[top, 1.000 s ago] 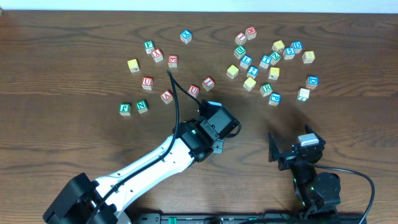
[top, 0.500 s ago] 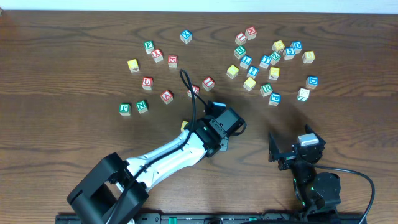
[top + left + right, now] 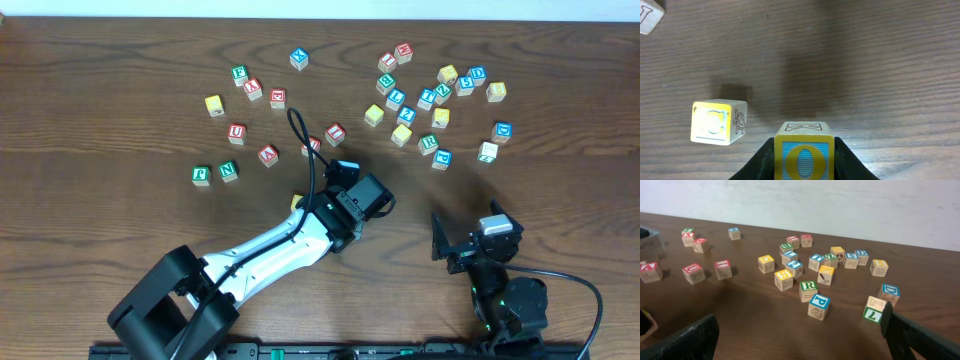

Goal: Spell out CORL
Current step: 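Lower the O block beside the C block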

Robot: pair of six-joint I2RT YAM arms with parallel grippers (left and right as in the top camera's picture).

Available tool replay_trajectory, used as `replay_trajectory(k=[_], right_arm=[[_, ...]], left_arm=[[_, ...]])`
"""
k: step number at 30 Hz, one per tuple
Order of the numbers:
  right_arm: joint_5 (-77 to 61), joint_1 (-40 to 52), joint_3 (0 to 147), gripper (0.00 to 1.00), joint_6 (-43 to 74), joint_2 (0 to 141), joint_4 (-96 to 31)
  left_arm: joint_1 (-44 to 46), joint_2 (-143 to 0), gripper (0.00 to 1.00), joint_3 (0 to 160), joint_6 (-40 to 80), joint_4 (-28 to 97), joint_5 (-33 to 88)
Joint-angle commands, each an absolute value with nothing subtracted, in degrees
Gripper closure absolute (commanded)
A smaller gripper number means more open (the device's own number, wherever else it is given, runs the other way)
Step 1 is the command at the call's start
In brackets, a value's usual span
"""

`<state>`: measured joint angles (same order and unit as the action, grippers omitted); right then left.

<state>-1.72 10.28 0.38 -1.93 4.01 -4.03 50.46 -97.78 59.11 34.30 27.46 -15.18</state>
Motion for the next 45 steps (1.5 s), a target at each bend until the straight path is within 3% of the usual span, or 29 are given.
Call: replay_trajectory(k=[1, 45], right_arm=[[-1.67, 9.74, 0.32, 0.01, -1.78, 3.77, -4.27], [-1.67, 9.74, 0.32, 0.01, -1.78, 3.77, -4.27]], left_arm=[[50.37, -98.13, 0.92, 57.67, 34.41, 27.7, -17.26], [45.91, -102.24, 0.92, 54.85, 34.59, 21.47, -17.28]])
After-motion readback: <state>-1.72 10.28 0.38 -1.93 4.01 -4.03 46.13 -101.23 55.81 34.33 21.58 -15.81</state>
